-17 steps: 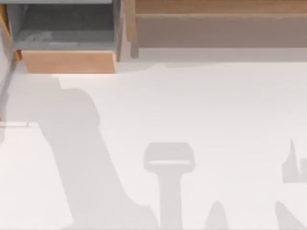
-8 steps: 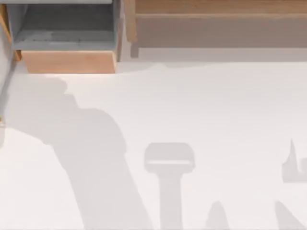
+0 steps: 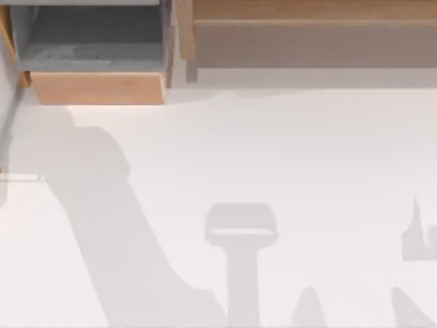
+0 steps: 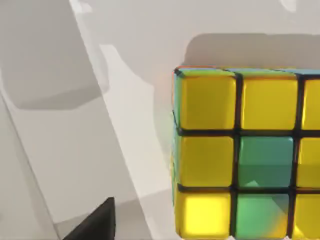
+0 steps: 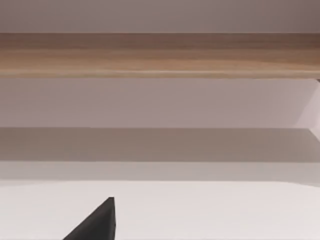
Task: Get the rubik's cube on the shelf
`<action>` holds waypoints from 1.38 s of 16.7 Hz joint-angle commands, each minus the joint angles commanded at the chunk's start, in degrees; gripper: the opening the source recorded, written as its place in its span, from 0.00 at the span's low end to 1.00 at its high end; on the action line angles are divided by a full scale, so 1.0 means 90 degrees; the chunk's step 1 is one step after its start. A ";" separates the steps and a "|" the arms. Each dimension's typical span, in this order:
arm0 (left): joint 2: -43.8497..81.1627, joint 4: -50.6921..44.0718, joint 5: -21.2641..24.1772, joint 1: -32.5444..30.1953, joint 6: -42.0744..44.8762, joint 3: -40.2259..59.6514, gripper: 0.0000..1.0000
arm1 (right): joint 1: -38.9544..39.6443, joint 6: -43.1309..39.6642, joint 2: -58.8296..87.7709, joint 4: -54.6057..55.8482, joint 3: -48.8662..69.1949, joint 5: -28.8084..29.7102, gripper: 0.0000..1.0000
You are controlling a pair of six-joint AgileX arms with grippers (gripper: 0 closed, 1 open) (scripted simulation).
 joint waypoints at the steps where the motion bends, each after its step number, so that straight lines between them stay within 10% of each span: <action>1: 0.0187 0.0191 -0.0028 -0.0059 -0.0051 -0.0034 1.00 | 0.0000 0.0000 0.0000 0.0000 0.0000 0.0000 1.00; 8: 0.0461 0.0484 -0.0083 -0.0157 -0.0118 -0.0007 1.00 | 0.0000 0.0000 0.0000 0.0000 0.0000 0.0000 1.00; 21: 0.0461 0.0484 -0.0083 -0.0157 -0.0118 -0.0007 0.02 | 0.0000 0.0000 0.0000 0.0000 0.0000 0.0000 1.00; 23: 0.0461 0.0484 -0.0083 -0.0157 -0.0118 -0.0007 0.00 | 0.0000 0.0000 0.0000 0.0000 0.0000 0.0000 1.00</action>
